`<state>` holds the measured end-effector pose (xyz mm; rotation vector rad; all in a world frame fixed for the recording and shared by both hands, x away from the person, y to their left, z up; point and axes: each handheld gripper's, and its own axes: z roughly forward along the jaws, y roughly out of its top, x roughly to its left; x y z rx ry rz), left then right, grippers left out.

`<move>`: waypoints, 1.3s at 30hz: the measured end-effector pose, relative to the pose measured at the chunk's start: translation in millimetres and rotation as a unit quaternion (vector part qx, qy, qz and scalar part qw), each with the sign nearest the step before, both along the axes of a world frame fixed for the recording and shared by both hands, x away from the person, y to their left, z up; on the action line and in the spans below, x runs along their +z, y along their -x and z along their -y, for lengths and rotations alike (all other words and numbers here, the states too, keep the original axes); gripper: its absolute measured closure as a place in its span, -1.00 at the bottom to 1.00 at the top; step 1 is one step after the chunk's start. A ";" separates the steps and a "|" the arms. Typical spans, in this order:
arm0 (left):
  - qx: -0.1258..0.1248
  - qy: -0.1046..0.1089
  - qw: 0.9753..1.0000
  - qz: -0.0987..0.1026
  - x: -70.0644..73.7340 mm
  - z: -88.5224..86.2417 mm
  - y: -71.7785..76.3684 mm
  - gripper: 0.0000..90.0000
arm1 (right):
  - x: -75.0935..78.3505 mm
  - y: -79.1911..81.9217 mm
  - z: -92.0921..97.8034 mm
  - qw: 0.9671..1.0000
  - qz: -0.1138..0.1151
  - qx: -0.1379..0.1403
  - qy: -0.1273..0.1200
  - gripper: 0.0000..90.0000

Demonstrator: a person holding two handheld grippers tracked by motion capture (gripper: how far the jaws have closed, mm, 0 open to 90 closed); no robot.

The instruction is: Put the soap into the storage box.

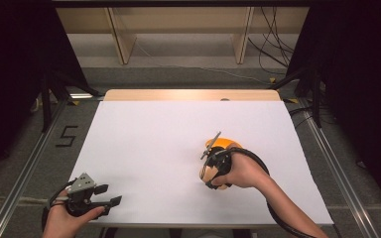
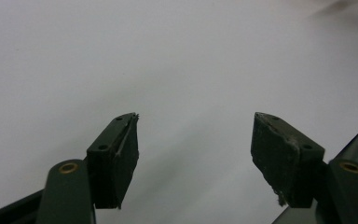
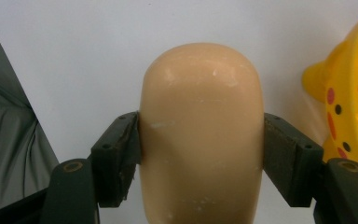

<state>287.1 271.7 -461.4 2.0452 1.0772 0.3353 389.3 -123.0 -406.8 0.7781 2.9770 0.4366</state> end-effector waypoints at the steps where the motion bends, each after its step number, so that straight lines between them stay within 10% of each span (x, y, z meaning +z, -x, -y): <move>1: 0.000 0.000 1.000 0.000 0.0 0.0 0.0 -0.29 | 0.7 -0.5 0.9 1.000 0.004 -0.001 0.001 -0.25; 39: 0.007 0.009 1.000 -0.005 -0.7 1.1 0.6 -0.29 | 13.9 -13.2 16.0 0.999 0.022 -0.026 -0.003 -0.25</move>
